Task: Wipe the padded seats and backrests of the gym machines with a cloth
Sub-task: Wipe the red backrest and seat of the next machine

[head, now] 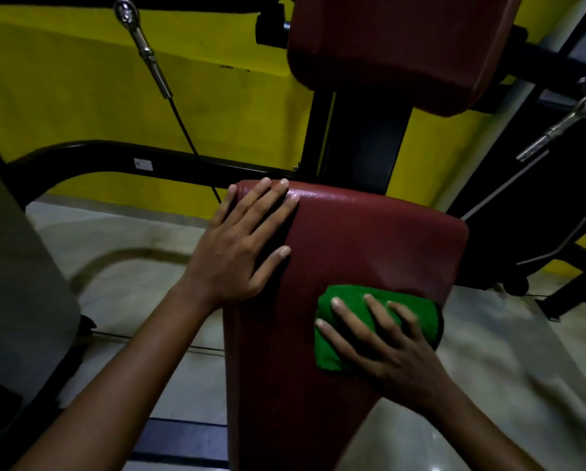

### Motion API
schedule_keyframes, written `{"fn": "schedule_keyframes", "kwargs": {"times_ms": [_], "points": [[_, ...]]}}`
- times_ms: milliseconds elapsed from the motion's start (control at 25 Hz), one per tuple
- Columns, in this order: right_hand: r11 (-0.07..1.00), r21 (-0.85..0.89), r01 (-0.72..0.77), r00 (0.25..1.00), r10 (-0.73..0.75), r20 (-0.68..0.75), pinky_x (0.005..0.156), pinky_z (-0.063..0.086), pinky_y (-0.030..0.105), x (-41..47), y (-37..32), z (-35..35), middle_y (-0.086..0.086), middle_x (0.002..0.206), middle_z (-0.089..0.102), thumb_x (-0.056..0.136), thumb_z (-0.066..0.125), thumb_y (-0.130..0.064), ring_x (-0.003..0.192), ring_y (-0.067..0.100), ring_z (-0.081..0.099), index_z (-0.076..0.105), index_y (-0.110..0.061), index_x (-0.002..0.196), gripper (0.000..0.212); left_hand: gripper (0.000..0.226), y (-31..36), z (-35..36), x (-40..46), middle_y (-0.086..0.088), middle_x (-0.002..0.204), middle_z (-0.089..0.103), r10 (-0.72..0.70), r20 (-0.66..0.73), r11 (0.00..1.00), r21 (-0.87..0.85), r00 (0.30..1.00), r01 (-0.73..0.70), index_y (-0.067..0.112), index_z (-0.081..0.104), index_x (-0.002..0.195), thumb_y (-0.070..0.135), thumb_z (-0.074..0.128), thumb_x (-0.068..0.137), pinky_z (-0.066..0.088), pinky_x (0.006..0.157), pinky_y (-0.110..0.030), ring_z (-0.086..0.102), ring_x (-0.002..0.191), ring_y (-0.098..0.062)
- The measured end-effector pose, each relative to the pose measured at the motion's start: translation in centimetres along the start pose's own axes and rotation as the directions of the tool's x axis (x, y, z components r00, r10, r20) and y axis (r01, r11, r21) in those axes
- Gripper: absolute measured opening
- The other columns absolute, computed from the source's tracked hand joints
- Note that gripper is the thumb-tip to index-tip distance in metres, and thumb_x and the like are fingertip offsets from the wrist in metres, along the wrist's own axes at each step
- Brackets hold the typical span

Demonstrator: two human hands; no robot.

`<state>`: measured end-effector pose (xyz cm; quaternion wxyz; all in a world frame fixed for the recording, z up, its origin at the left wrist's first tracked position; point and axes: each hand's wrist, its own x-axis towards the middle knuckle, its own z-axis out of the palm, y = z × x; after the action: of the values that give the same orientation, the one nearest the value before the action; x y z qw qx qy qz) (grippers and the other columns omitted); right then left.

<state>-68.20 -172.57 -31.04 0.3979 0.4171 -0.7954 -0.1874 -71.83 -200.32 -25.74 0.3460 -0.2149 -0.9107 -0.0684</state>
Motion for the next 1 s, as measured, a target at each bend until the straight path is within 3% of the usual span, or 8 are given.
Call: {"fn": "schedule_keyframes", "kwargs": {"times_ms": [80,200,400,640,760,840,920,1000], "points": [[0.999,-0.004,0.042,0.999,-0.042,-0.023,0.086,0.038,0.044,1.1,1.5,-0.2,0.005,0.148,0.036,0.097,0.035,-0.022,0.117,0.032,0.047,0.039,-0.028,0.143,0.046,0.063,-0.5,-0.2,-0.5,-0.007,0.158,0.021,0.021,0.024,1.0,-0.012,0.999,-0.021,0.012,0.028,0.149,0.042,0.04,0.095,0.014,0.117,-0.051,0.013,0.147,-0.022],[0.988,0.035,-0.148,0.988,0.149,-0.037,0.08,0.036,0.041,6.0,4.7,-0.8,0.012,0.147,0.038,0.093,0.039,-0.031,0.111,0.032,0.044,0.04,-0.029,0.143,0.05,0.064,-0.4,-0.2,-0.4,-0.008,0.158,0.019,0.024,0.04,0.999,-0.032,0.999,-0.022,0.011,0.026,0.15,0.041,0.04,0.095,0.013,0.118,-0.05,0.011,0.147,-0.022],[0.929,0.04,-0.368,0.925,0.36,0.123,0.08,0.028,0.041,9.4,4.8,-1.3,0.011,0.151,0.029,0.052,0.066,-0.039,0.115,0.032,0.036,0.035,-0.029,0.145,0.098,0.064,-0.4,-0.2,-0.5,-0.007,0.158,0.019,0.015,0.039,0.999,-0.049,0.999,-0.013,0.011,0.026,0.15,0.041,0.04,0.095,0.015,0.118,-0.049,0.012,0.147,-0.022],[0.998,0.036,-0.048,0.999,0.047,0.026,0.087,0.036,0.044,3.8,-0.9,-0.5,0.006,0.152,0.03,0.089,0.042,-0.027,0.117,0.034,0.045,0.041,-0.028,0.142,0.053,0.064,-0.6,-0.7,-0.4,-0.007,0.158,0.019,0.03,0.065,0.997,-0.067,0.997,-0.026,0.012,0.025,0.15,0.04,0.041,0.094,0.016,0.117,-0.049,0.012,0.147,-0.022],[0.996,0.013,0.085,0.996,-0.085,-0.028,0.086,0.04,0.044,3.3,-0.4,-0.1,0.005,0.149,0.036,0.095,0.036,-0.021,0.116,0.032,0.048,0.044,-0.027,0.14,0.046,0.065,-0.8,-0.8,-0.5,-0.006,0.159,0.018,0.038,0.085,0.997,-0.072,0.996,-0.032,0.012,0.024,0.15,0.04,0.04,0.094,0.016,0.118,-0.048,0.011,0.147,-0.021],[0.998,0.005,0.064,0.996,-0.064,-0.058,0.083,0.041,0.042,4.9,1.2,-0.3,0.007,0.148,0.039,0.096,0.041,-0.023,0.111,0.032,0.05,0.045,-0.028,0.14,0.044,0.065,-1.0,-0.9,-0.4,-0.006,0.159,0.016,0.052,0.103,0.996,-0.076,0.993,-0.044,0.012,0.023,0.151,0.039,0.04,0.094,0.015,0.118,-0.048,0.01,0.147,-0.021],[0.997,0.03,-0.07,0.996,0.071,-0.061,0.08,0.038,0.041,7.4,2.8,-0.7,0.01,0.147,0.041,0.093,0.044,-0.028,0.109,0.033,0.048,0.044,-0.029,0.14,0.047,0.065,-1.0,-1.0,-0.7,-0.007,0.159,0.014,0.045,0.107,0.995,-0.091,0.993,-0.035,0.011,0.021,0.151,0.038,0.04,0.095,0.015,0.119,-0.046,0.008,0.148,-0.021],[0.976,0.073,-0.205,0.979,0.204,0.011,0.078,0.034,0.041,9.9,3.7,-1.0,0.012,0.148,0.038,0.078,0.055,-0.039,0.111,0.033,0.041,0.04,-0.029,0.142,0.066,0.066,-0.6,-0.9,-1.5,-0.007,0.16,0.011,0.002,0.11,0.992,-0.127,0.994,0.013,0.008,0.018,0.151,0.036,0.041,0.095,0.014,0.119,-0.045,0.005,0.148,-0.02]]}}
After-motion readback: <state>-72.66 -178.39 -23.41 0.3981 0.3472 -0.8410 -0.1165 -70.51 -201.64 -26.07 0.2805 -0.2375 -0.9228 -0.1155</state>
